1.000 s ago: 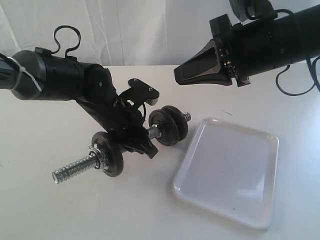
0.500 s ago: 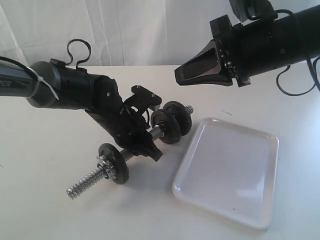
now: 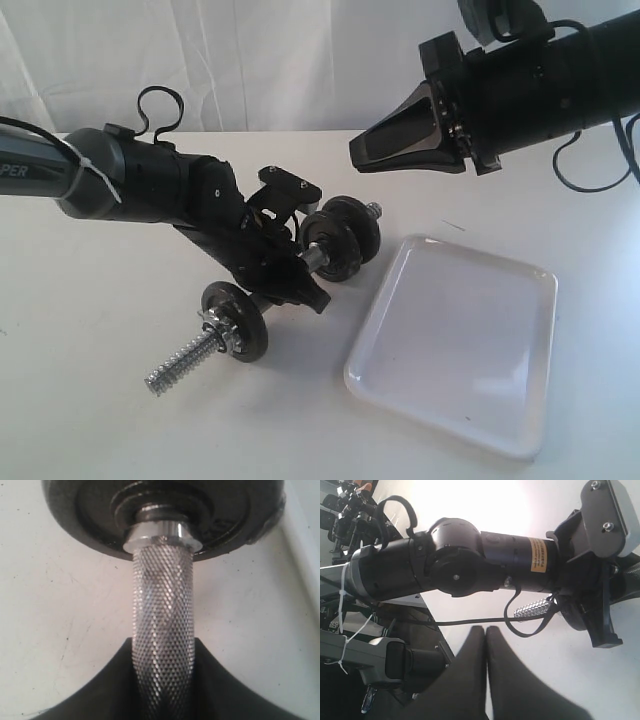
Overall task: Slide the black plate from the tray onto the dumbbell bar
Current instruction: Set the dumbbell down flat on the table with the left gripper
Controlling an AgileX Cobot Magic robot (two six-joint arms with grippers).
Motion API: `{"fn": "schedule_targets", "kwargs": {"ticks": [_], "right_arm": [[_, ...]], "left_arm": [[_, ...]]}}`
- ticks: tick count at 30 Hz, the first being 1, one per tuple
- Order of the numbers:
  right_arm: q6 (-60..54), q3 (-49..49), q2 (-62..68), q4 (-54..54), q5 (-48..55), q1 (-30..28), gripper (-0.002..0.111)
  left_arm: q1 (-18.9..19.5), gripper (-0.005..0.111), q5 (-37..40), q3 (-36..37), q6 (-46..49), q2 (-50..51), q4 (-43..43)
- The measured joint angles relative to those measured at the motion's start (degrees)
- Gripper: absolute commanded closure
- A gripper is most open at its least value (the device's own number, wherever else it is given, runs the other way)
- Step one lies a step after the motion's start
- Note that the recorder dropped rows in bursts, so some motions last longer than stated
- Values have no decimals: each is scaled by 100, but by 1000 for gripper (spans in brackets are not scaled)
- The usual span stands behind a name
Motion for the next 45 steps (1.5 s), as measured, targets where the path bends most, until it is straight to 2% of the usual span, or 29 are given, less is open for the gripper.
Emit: {"fn": "schedule_targets", "kwargs": {"ticks": [32,45], "right_arm": [[0,0,0,-57,0,0,108],[0,0,0,-78,0,0,108]], "left_arm": [[0,107,0,0,-64,0,-80],[0,107,0,20,-86,0,-528]]}}
